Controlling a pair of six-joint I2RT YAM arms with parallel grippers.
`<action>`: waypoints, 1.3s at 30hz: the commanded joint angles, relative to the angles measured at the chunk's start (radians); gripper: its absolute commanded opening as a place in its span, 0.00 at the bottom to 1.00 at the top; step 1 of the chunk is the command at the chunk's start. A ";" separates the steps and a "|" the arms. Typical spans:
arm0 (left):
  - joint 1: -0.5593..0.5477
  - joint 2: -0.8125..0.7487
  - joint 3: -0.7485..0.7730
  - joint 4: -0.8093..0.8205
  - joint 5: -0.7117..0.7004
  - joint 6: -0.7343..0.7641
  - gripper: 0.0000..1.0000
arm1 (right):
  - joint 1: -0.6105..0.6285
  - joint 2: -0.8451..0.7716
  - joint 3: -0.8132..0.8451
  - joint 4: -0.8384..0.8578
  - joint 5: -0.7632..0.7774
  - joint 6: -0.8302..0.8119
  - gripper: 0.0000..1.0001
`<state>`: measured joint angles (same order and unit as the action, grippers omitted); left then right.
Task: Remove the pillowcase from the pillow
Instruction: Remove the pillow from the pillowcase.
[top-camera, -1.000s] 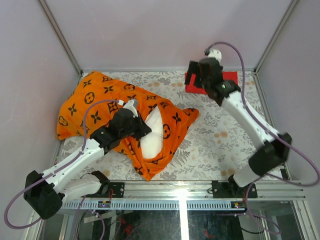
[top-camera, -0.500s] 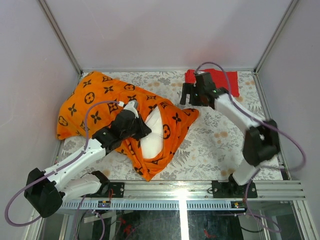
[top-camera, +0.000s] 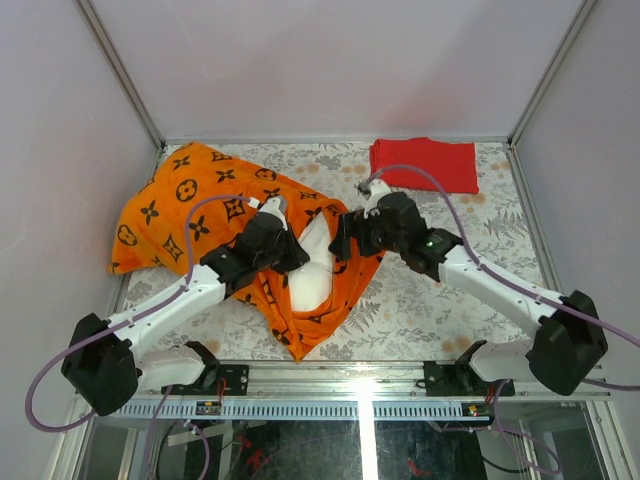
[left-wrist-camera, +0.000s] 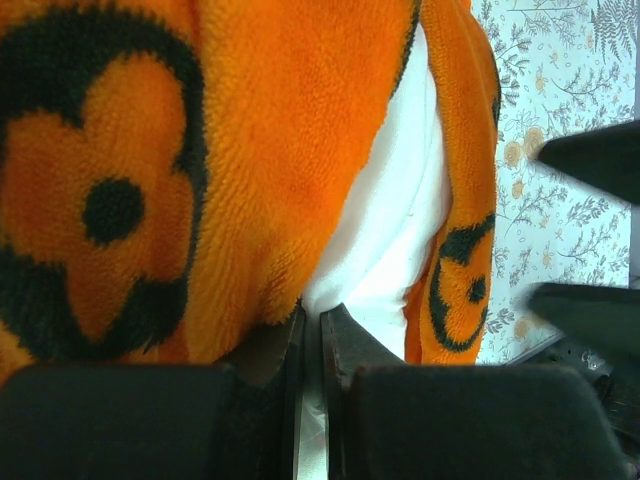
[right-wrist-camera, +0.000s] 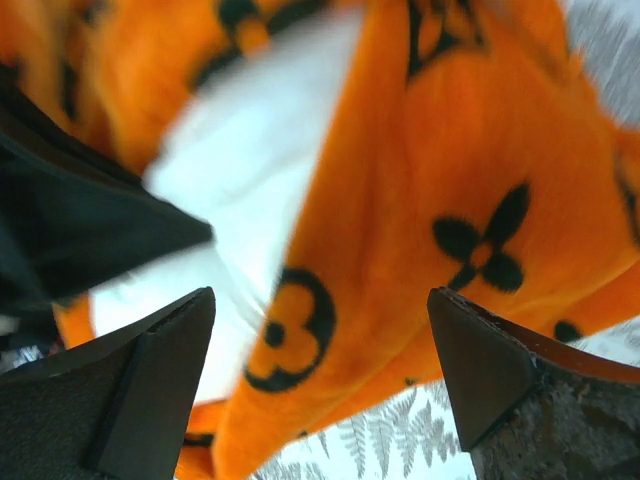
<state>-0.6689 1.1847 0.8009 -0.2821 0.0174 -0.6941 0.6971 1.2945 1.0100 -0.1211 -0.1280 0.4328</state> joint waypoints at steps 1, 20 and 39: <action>-0.023 0.010 -0.035 -0.039 0.024 0.001 0.00 | 0.022 0.042 -0.080 0.068 -0.108 0.008 0.93; -0.023 -0.084 0.025 -0.111 -0.012 0.033 0.00 | -0.110 -0.015 -0.271 -0.047 0.155 0.061 0.00; -0.021 -0.271 0.050 -0.249 -0.071 0.058 0.00 | -0.323 -0.069 -0.391 -0.026 0.077 0.235 0.00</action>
<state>-0.6922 0.9676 0.8150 -0.4175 -0.0105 -0.6746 0.4484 1.2388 0.6449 -0.0681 -0.2092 0.6899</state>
